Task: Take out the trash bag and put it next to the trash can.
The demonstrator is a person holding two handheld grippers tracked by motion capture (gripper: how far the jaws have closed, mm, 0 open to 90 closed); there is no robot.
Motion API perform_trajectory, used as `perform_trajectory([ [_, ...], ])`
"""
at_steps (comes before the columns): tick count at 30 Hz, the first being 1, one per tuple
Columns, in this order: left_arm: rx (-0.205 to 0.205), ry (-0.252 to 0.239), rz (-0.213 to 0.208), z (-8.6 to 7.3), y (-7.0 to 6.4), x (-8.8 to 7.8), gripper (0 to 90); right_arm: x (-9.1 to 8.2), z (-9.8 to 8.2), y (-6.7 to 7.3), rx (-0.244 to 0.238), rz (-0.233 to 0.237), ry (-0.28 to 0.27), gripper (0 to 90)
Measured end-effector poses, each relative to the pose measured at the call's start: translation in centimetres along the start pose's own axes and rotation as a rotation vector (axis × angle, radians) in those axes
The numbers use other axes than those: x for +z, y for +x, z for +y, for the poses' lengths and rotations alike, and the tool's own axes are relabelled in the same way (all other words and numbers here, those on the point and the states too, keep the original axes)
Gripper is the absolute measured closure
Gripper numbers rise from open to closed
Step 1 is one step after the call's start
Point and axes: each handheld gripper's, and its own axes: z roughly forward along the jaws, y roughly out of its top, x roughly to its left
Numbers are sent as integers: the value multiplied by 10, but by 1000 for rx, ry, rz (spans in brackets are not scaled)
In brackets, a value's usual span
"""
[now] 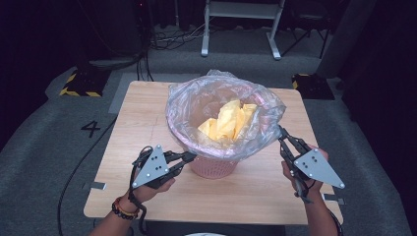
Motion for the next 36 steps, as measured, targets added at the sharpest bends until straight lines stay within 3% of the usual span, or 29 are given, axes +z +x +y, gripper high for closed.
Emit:
perform_trajectory([
  [9, 3, 2, -23, -5, -3, -6, 900, 16, 17, 6, -47, -4, -6, 889],
  [11, -29, -11, -3, -8, -3, -10, 731, 19, 18, 7, -70, -14, 2, 888],
  [14, -64, -45, 24, -10, -3, -17, 495, 22, 18, 6, -55, -5, 0, 889],
  [15, -65, -53, 46, -10, -5, -19, 495, 22, 18, 6, -54, -2, 0, 889],
  [17, -59, -71, 66, -9, -8, -22, 359, 22, 18, 6, -46, 6, -3, 888],
  [20, -40, -97, 85, -6, -14, -23, 292, 22, 19, 6, -42, 11, -3, 888],
  [28, 33, -128, 67, 14, -28, -9, 225, 25, 22, 7, -55, 22, 7, 880],
  [36, 95, -159, 82, 34, -45, -1, 243, 23, 24, 9, -58, 34, 6, 874],
])
